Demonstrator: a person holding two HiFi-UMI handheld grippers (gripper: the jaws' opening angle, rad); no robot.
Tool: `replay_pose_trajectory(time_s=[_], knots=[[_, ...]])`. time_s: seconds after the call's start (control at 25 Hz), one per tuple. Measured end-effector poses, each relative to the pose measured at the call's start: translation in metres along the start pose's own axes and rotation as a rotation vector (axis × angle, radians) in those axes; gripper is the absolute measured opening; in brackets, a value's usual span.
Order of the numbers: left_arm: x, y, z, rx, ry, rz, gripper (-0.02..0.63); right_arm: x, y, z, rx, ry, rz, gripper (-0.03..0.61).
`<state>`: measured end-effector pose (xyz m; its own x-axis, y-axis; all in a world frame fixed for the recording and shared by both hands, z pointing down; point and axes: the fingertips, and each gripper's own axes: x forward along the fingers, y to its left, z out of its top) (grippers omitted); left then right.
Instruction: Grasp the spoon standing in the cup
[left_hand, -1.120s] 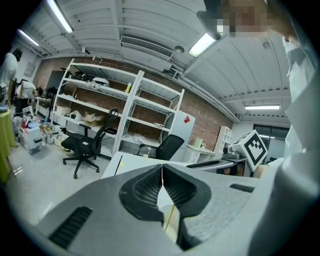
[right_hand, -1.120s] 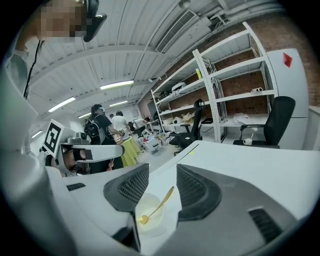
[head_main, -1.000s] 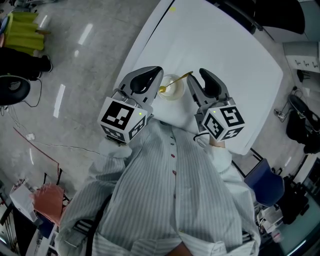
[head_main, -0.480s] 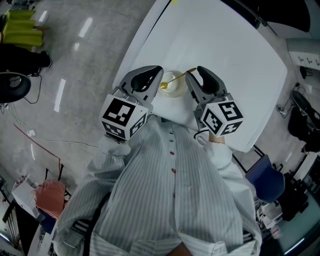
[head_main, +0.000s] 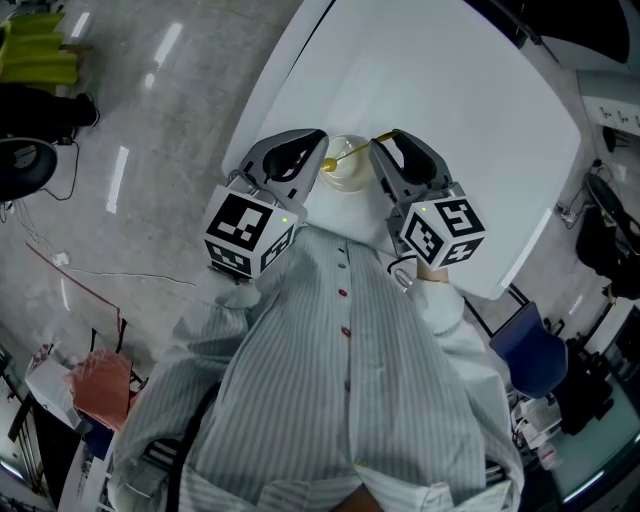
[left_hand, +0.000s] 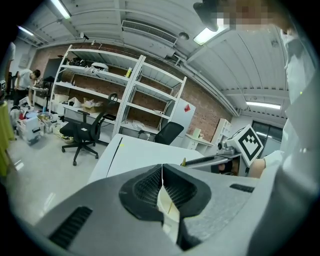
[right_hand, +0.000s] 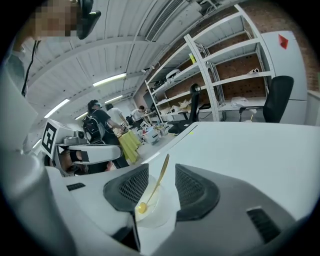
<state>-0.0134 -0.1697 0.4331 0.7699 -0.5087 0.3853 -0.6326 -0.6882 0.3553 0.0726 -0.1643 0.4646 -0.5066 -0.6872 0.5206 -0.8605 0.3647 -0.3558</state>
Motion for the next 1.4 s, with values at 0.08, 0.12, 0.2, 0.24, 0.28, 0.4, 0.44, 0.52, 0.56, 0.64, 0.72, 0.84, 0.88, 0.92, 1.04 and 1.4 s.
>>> replay_pose_trajectory(time_s=[0.08,0.12,0.2,0.24,0.28,0.4,0.44,0.52,0.56,0.64,0.72,0.84,0.88,0.92,1.04,1.4], knots=[[-0.001,0.002,-0.004,-0.001,0.002,0.001,0.011,0.002,0.000,-0.005,0.003,0.003,-0.003,0.152],[-0.001,0.003,-0.005,-0.002,0.003,0.003,0.011,0.003,0.000,-0.006,0.005,0.005,-0.004,0.152],[0.000,0.005,-0.005,-0.007,0.005,0.007,0.011,0.006,-0.003,-0.007,0.006,0.010,-0.006,0.152],[0.001,0.006,-0.005,-0.009,0.006,0.009,0.011,0.007,-0.004,-0.007,0.005,0.012,-0.007,0.152],[0.002,0.007,-0.005,-0.010,0.007,0.010,0.011,0.007,-0.005,-0.006,0.004,0.012,-0.009,0.152],[0.002,0.008,-0.006,-0.015,0.012,0.013,0.011,0.008,-0.006,-0.005,0.003,0.012,-0.012,0.152],[0.002,0.008,-0.007,-0.016,0.013,0.014,0.011,0.009,-0.006,-0.005,0.002,0.012,-0.011,0.152],[0.002,0.009,-0.008,-0.019,0.015,0.015,0.011,0.009,-0.005,-0.006,0.000,0.012,-0.008,0.149],[0.002,0.010,-0.008,-0.020,0.015,0.016,0.011,0.010,-0.005,-0.006,-0.002,0.013,-0.007,0.149],[0.002,0.012,-0.009,-0.021,0.016,0.017,0.011,0.011,-0.005,-0.007,-0.009,0.013,-0.011,0.126],[0.002,0.014,-0.011,-0.023,0.017,0.018,0.011,0.011,-0.006,-0.007,-0.013,0.014,-0.017,0.109],[0.003,0.015,-0.010,-0.023,0.018,0.019,0.011,0.011,-0.007,-0.007,-0.017,0.016,-0.021,0.087],[0.003,0.015,-0.009,-0.024,0.019,0.019,0.011,0.011,-0.007,-0.006,-0.017,0.018,-0.020,0.084],[0.003,0.015,-0.009,-0.024,0.019,0.018,0.011,0.011,-0.007,-0.006,-0.018,0.019,-0.017,0.080],[0.002,0.015,-0.008,-0.023,0.020,0.016,0.011,0.010,-0.004,-0.006,-0.024,0.022,-0.010,0.066],[0.000,0.018,-0.007,-0.022,0.014,0.016,0.011,0.011,0.001,-0.002,-0.011,0.006,0.010,0.032]])
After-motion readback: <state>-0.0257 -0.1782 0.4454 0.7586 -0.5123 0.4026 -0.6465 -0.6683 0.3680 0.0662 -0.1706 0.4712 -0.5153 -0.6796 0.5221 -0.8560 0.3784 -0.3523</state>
